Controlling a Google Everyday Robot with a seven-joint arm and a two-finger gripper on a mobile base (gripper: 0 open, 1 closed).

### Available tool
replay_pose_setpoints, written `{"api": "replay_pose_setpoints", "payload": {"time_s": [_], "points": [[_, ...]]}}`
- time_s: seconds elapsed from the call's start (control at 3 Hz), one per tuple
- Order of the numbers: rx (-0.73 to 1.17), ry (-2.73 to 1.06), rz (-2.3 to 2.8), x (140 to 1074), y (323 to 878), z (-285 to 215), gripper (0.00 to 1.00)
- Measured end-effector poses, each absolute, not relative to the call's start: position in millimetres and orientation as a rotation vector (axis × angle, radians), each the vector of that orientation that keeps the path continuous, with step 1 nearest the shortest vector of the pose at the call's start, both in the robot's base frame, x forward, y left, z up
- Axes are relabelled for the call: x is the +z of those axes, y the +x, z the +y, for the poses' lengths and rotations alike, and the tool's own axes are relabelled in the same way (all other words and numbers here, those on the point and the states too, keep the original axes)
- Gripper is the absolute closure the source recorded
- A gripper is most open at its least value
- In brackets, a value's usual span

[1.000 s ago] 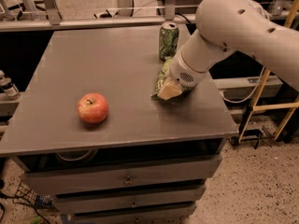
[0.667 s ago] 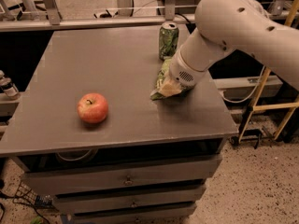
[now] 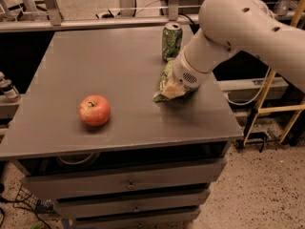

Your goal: Move green jalapeno chip bag near apple

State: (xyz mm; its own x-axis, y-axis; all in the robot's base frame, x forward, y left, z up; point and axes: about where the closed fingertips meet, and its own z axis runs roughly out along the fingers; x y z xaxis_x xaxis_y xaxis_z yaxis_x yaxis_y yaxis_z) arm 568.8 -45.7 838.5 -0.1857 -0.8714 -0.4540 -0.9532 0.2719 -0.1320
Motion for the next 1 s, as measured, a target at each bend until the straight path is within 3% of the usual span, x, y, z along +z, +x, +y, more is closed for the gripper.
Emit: {"api": "replay_pose_setpoints", "payload": {"time_s": [1.0], "points": [[0.543,-1.521,1.579,976.0,570.4,-38.6,1.00]]}}
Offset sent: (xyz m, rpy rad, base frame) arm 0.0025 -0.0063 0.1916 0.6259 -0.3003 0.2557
